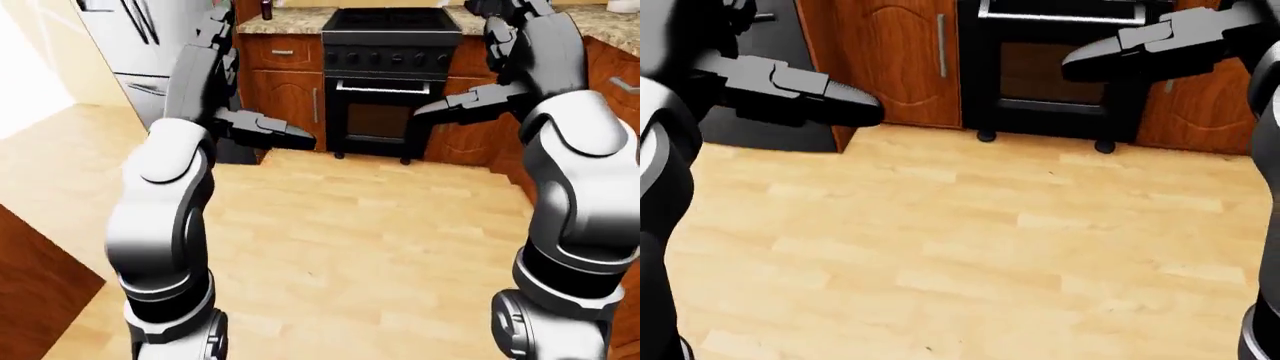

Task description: Move the drinks to the dining counter.

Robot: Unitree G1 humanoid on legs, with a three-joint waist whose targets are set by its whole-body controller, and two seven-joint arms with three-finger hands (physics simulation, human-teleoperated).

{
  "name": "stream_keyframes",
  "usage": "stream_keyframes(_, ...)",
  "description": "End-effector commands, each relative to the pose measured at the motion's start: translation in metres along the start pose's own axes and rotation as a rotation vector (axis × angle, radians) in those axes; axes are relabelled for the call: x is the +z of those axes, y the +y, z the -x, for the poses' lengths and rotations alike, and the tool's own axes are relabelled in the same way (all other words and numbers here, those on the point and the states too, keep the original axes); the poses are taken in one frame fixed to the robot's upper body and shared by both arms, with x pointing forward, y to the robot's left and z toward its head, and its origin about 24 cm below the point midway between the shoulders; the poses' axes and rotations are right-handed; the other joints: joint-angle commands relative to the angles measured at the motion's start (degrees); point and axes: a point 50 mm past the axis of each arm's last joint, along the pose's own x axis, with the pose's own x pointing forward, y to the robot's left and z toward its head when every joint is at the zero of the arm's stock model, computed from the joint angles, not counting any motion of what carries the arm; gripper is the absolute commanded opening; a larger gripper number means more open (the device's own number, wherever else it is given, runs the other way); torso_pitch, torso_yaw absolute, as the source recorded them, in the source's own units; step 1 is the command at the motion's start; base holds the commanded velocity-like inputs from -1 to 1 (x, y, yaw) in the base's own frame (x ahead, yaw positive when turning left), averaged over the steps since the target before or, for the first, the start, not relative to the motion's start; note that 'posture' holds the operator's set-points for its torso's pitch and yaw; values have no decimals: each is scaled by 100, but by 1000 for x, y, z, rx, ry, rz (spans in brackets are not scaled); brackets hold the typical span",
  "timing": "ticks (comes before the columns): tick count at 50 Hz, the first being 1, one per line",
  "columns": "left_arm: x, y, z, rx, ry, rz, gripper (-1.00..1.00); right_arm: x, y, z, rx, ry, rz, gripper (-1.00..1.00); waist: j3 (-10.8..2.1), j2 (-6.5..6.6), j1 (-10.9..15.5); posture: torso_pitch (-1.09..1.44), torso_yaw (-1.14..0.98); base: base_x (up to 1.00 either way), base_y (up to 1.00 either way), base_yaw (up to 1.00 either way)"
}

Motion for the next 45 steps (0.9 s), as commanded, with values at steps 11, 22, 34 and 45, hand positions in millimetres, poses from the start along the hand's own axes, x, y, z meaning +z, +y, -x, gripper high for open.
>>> stream_keyframes(11,13,3,2,8,-57,-8,100,13,-2,1,-20,-58,2,100,-132,-437,-317,0,0,81,40,0)
stream_keyframes(22,14,6,3,13,-58,-8,100,16,1,2,3,-68,-28,100,-114,557,-565,0,0,0,0,97)
stream_keyframes(34,3,1,0,3,-41,-18,100,14,-1,3,-17,-86,-22,100,-239,-375,-766,0,0,0,0,35)
stream_keyframes(45,5,1,2,3,-43,-15,100,14,0,4,3,-75,-53,100,-297,-126,-861,0,0,7,14,73)
